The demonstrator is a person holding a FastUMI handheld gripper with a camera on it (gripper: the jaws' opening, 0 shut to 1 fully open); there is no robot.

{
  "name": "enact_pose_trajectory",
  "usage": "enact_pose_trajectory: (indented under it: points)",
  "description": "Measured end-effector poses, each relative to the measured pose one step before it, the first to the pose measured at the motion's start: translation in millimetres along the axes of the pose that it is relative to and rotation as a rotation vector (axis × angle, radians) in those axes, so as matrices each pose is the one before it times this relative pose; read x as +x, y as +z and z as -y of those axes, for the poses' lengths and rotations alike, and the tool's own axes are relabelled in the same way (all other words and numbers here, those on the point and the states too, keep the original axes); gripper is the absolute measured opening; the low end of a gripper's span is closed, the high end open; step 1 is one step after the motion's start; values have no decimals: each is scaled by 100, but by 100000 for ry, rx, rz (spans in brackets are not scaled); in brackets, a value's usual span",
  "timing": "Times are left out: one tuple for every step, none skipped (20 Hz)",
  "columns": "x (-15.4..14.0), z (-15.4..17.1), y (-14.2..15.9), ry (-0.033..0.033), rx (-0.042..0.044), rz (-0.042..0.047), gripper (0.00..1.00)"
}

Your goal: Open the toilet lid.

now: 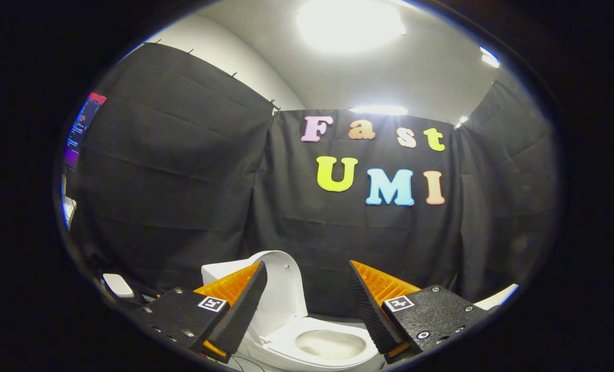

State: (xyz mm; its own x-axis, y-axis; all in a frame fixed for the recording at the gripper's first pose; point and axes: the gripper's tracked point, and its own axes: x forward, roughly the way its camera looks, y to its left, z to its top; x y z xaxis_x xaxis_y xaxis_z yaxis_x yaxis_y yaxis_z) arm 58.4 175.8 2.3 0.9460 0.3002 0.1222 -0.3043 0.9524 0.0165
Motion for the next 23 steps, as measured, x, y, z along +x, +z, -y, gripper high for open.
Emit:
enact_pose_trajectory:
  points:
    - [-447, 1419, -16, -816, -115, 233, 95]
    - [-633, 1396, 14, -1602, -554, -195, 95]
    - [-662, 1272, -111, -1231, -176, -427, 95]
    - [-569, 1055, -171, -1015, 612, -730, 95]
    - [-597, 871, -72, -394, 749, -278, 95]
    - [-689, 912, 56, -267, 520, -86, 95]
    - [-759, 874, 13, -199, 590, 295, 95]
    - [-601, 870, 232, -112, 922, 453, 95]
    - [-659, 867, 173, -561, 1645, 347, 95]
    - [-579, 742, 1, 585, 2040, 325, 95]
    - [-383, 463, 212, 1155, 1526, 643, 95]
    - [-334, 1022, 476, -847, 1061, 639, 95]
    - [-564, 1416, 564, -2236, 360, 460, 95]
    - [-436, 1595, 343, -2648, 43, 275, 95]
    - [-557, 1230, 535, -2106, 111, 620, 95]
    - [-543, 737, 432, -1412, 384, 900, 95]
    - [-566, 700, 460, -1437, 559, 1039, 95]
    - [-396, 880, 101, -1592, 291, 288, 95]
    - [-535, 1089, -110, -2553, -304, -712, 95]
    - [-555, 1424, -32, -3154, -214, 56, 95]
    - [-437, 1022, 204, -2404, 35, 116, 95]
    - [-217, 812, 111, -2213, 355, 173, 95]
    - [-194, 930, 73, -2024, 561, 17, 95]
